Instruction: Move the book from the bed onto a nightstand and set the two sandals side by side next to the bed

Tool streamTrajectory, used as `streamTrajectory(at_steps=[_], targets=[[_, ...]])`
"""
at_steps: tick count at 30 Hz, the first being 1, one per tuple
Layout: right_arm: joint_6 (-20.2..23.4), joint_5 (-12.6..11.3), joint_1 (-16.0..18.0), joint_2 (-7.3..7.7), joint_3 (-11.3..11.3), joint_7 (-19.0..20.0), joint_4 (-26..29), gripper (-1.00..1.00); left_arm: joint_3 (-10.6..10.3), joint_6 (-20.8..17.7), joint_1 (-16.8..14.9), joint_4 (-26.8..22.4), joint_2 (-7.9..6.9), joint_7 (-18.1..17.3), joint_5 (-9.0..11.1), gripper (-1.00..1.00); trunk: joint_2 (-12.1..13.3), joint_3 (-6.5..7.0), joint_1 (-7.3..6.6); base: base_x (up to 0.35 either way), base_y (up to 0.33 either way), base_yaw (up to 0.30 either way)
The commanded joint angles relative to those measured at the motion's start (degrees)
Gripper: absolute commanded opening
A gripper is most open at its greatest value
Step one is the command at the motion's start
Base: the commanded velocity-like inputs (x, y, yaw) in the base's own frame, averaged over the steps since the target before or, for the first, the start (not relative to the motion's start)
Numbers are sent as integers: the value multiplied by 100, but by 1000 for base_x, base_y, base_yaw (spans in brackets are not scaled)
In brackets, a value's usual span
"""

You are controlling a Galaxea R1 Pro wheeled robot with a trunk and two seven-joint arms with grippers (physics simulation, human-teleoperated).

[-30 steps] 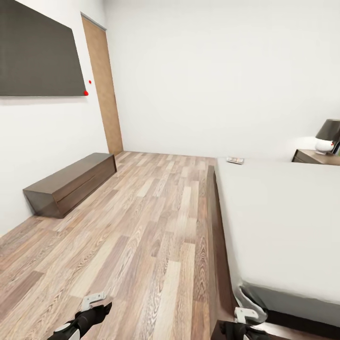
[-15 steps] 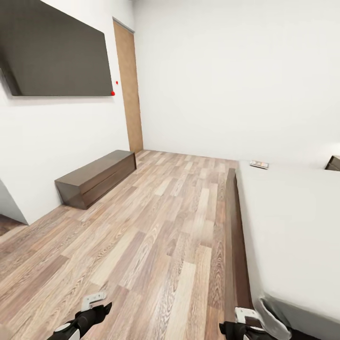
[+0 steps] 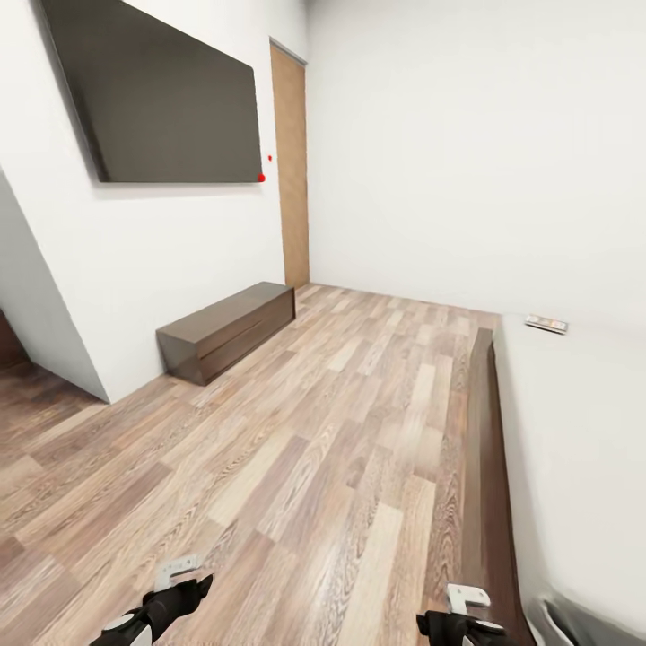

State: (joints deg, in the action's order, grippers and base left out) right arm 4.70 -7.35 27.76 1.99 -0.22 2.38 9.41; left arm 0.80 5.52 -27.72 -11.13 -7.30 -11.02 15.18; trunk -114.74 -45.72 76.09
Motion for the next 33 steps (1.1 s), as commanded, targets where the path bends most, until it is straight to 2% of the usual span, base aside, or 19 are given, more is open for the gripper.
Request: streamTrajectory(at_steps=[1, 8, 16, 33], targets=[[31, -56, -1, 3, -4, 17, 14, 100, 8, 11, -6, 9, 0, -32, 38, 100, -2, -5, -1, 0, 0, 286], [30, -56, -1, 3, -4, 17, 15, 100, 8, 11, -6, 11, 0, -32, 38, 100, -2, -5, -1, 0, 0, 286], [31, -56, 1, 3, -4, 17, 15, 100, 8, 11, -6, 10, 0, -32, 38, 100, 319, 139, -177, 0, 0, 257], [31, -58, -1, 3, -4, 17, 11, 100, 5, 11, -6, 11, 0, -32, 40, 100, 1001, 444, -550, 0, 0, 20]])
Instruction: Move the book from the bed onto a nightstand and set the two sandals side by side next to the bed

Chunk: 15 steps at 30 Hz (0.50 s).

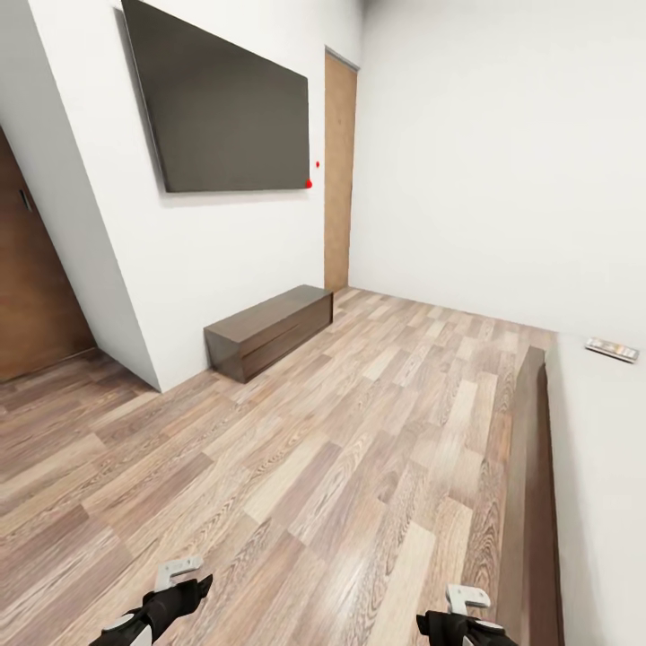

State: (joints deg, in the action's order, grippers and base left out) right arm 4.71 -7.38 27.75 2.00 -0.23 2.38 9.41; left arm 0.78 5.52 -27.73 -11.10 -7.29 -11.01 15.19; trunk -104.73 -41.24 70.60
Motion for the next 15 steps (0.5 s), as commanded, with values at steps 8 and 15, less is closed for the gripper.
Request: streamTrajectory(at_steps=[8, 15], targets=[[30, -63, 1, 2, -2, 17, 8, 100, 9, 11, -4, 10, -1, -32, 41, 100, 320, 139, -177, 0, 0, 0], [30, -62, -1, 2, -4, 17, 4, 100, 8, 11, -4, 11, -1, -29, 45, 100, 601, 265, -331, 0, 0, 0]])
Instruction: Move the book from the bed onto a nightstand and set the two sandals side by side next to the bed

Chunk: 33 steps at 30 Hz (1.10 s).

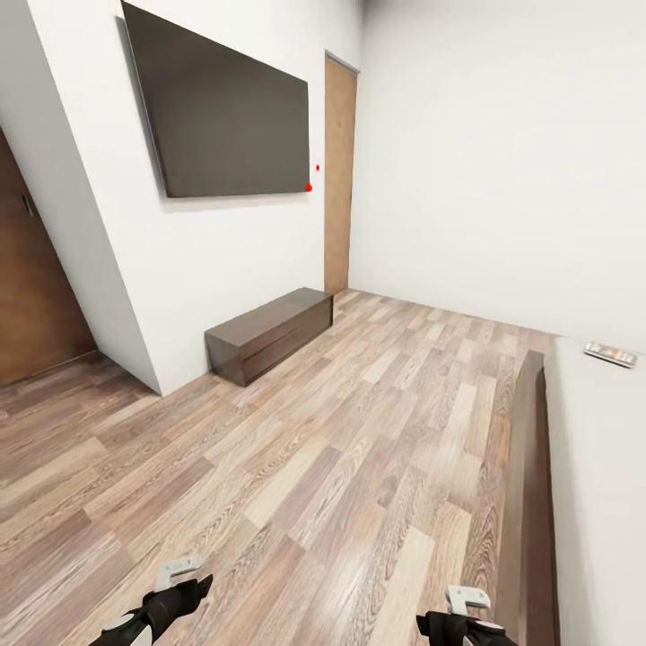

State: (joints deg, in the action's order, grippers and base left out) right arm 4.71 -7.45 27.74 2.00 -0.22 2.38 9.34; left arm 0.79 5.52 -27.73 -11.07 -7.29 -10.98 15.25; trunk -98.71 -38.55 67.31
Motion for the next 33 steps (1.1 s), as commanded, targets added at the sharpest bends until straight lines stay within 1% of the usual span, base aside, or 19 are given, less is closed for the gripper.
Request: streamTrajectory(at_steps=[1, 8, 11, 15, 19, 20, 22, 23, 25, 28, 33], targets=[[30, -55, 1, 2, -4, 17, 10, 100, 5, 11, -4, 6, -1, -31, 39, 100, 39, 13, -23, 0, 0, 0], [30, -50, 1, -3, -4, 17, -193, 100, 4, 6, -4, 8, 12, -27, 46, 100, 320, 139, -177, 0, 0, 0], [-3, -44, -7, -6, -14, 17, -446, 100, 1, -3, 0, 50, 17, -27, 48, 100, 440, 193, -243, 0, 0, 0], [-236, -48, -16, -7, -18, 11, -824, 100, 1, 19, 4, 539, 17, -27, 36, 100, 601, 265, -331, 0, 0, 0], [-299, -53, -20, -7, -14, 9, -1043, 100, 2, 139, 13, 850, 15, -27, 37, 100, 761, 336, -419, 0, 0, 0], [-318, -52, -27, -7, -13, 9, -1174, 100, 1, 293, 87, 950, 16, -27, 38, 100, 801, 354, -441, 0, 0, 0], [-322, -53, -29, -7, -15, 9, -1211, 100, 1, 345, 172, 975, 16, -27, 39, 100, 881, 390, -485, 0, 0, 0], [-325, -54, -32, -7, -14, 8, -1235, 100, 1, 380, 273, 991, 17, -27, 39, 100, 922, 408, -507, 0, 0, 0], [-328, -53, -36, -8, -13, 5, -1256, 100, 0, 410, 416, 1004, 17, -27, 42, 100, 1002, 444, -550, 0, 0, 0], [-329, -54, -38, -7, -11, 2, -1266, 100, 0, 425, 541, 1013, 17, -27, 44, 100, 1122, 498, -616, 0, 0, 0], [-330, -55, -40, -7, -5, 4, -1275, 100, 0, 472, 897, 1019, 17, -27, 48, 100, 1323, 588, -726, 0, 0, 0]])
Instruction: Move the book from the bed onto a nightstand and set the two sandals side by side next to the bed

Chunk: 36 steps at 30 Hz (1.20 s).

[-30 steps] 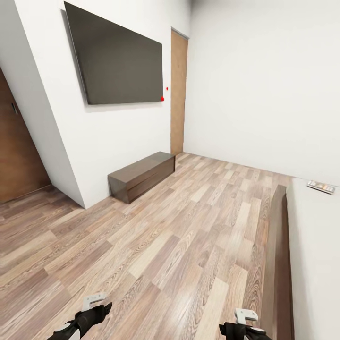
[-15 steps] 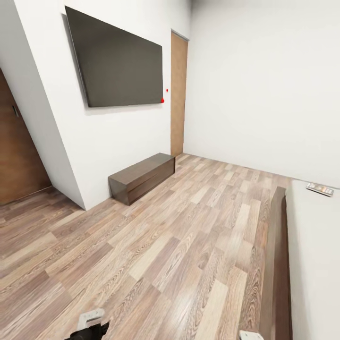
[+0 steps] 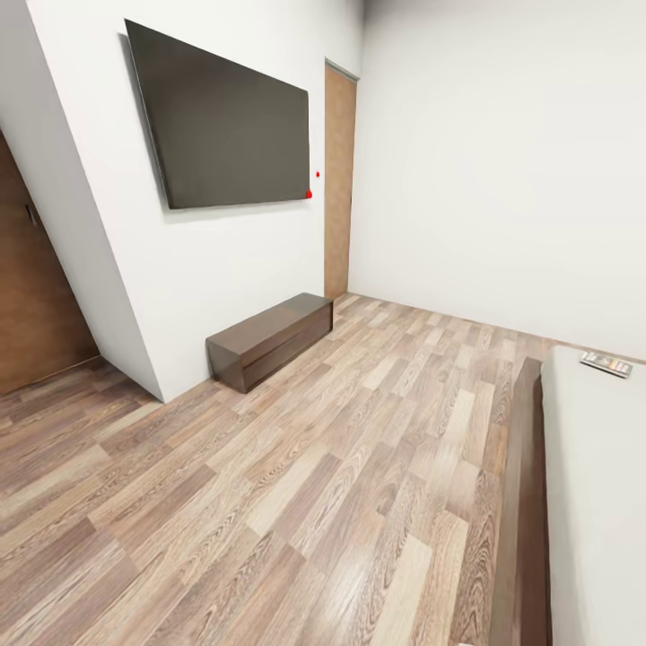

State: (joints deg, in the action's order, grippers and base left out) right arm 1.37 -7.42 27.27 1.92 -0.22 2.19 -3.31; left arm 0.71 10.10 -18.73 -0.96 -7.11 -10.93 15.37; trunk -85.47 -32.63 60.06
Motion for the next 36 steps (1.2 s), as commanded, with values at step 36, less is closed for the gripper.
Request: streamTrajectory(at_steps=[36], targets=[[4, -58, -2, 2, -5, 18, -13, 100, 25, 204, 133, 8, 40, -32, 89, 100, 1443, 642, -792, 0, 0, 0]])
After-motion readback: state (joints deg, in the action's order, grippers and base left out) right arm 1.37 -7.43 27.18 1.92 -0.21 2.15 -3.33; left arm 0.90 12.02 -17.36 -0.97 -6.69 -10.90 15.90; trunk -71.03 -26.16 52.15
